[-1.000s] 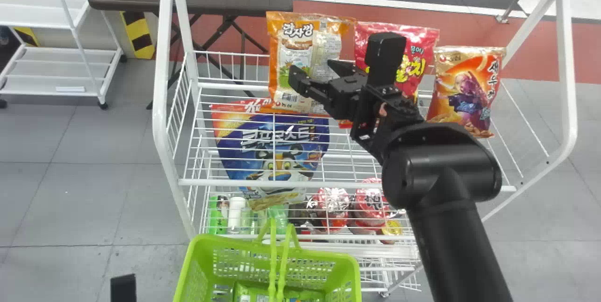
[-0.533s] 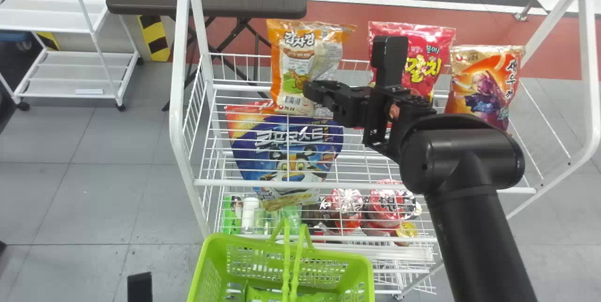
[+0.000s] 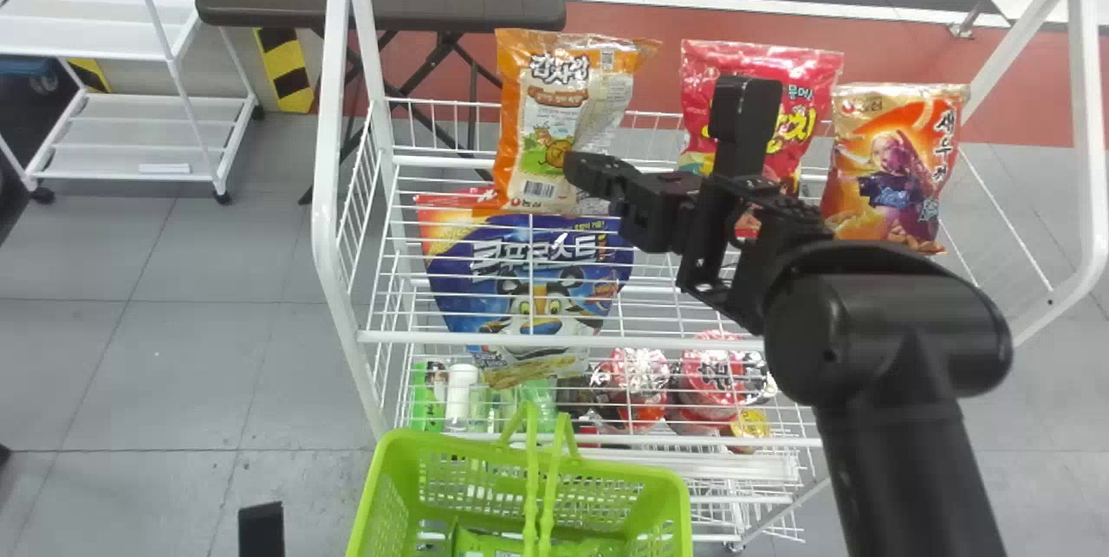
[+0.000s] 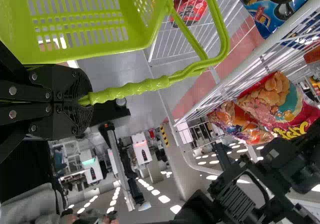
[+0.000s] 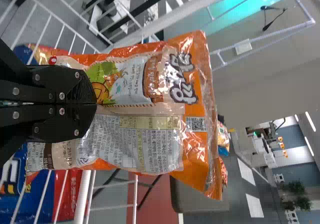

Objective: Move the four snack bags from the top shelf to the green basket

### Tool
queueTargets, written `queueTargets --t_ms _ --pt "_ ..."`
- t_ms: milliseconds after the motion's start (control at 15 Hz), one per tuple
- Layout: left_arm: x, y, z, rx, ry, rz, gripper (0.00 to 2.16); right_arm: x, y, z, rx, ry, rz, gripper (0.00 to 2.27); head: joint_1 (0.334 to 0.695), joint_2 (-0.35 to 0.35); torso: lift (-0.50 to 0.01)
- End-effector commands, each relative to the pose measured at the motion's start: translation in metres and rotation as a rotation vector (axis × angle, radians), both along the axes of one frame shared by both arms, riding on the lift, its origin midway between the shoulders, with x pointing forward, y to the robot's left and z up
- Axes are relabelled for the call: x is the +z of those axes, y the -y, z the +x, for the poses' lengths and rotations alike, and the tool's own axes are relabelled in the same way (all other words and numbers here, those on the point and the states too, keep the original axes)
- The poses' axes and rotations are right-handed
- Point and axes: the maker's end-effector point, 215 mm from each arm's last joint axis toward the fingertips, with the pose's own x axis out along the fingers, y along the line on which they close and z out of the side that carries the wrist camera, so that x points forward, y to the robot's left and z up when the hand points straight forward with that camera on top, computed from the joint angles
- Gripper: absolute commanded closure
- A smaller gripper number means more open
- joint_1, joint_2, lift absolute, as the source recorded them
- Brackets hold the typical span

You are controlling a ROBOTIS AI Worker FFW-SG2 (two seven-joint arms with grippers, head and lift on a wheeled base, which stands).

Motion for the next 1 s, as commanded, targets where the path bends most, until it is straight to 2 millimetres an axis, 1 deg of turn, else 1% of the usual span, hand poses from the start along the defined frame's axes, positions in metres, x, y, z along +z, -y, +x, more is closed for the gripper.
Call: queueTargets --t_ms 0,133,200,267,333,400,467,533,600,667,733,800,867,933 --pt "0.001 0.002 0.000 -0.002 0.004 -0.001 1.73 0.007 0.002 -0.041 0.031 -0.033 0.015 2.20 0.695 -0.095 0.000" --pt "0.002 0.002 0.001 -0.001 0.006 -0.002 1.73 0.009 0.015 -0.081 0.029 -0.080 -0.007 2.20 0.695 -0.104 0.000" --pt "0.003 0.003 0.001 0.000 0.006 -0.003 1.73 -0.001 0.025 -0.107 0.024 -0.141 -0.020 2.20 0.695 -0.112 0.000" --pt "0.003 0.003 0.001 -0.001 0.006 -0.005 1.73 0.001 0.034 -0.126 0.016 -0.161 -0.031 2.20 0.695 -0.135 0.000" --pt "0.003 0.003 0.002 -0.001 0.008 -0.006 1.73 0.001 0.047 -0.149 0.000 -0.187 -0.032 2.20 0.695 -0.152 0.000" --pt "0.003 0.003 0.002 -0.001 0.008 -0.006 1.73 -0.005 0.061 -0.175 -0.015 -0.233 -0.042 2.20 0.695 -0.174 0.000" --pt "0.003 0.003 0.003 0.000 0.009 -0.006 1.73 -0.008 0.072 -0.194 -0.026 -0.271 -0.050 2.20 0.695 -0.195 0.000" --pt "0.004 0.004 0.003 0.000 0.011 -0.007 1.73 -0.008 0.090 -0.211 -0.050 -0.292 -0.069 2.20 0.695 -0.218 0.000" --pt "0.005 0.005 0.004 -0.001 0.013 -0.006 1.73 -0.016 0.106 -0.232 -0.065 -0.342 -0.077 2.20 0.695 -0.248 0.000" --pt "0.004 0.005 0.004 0.001 0.012 -0.005 1.73 -0.025 0.116 -0.253 -0.070 -0.404 -0.063 2.20 0.695 -0.319 0.000" --pt "0.005 0.005 0.004 0.004 0.012 -0.006 1.73 -0.031 0.124 -0.269 -0.078 -0.454 -0.034 2.20 0.695 -0.350 0.000" --pt "0.005 0.004 0.005 0.006 0.012 -0.008 1.73 -0.041 0.124 -0.290 -0.074 -0.527 0.002 2.20 0.695 -0.350 0.000" --pt "0.005 0.005 0.005 0.007 0.011 -0.009 1.73 -0.049 0.127 -0.301 -0.084 -0.555 0.019 2.20 0.695 -0.350 0.000" --pt "0.005 0.007 0.005 0.009 0.011 -0.009 1.73 -0.058 0.127 -0.306 -0.083 -0.570 0.033 2.20 0.695 -0.350 0.000"
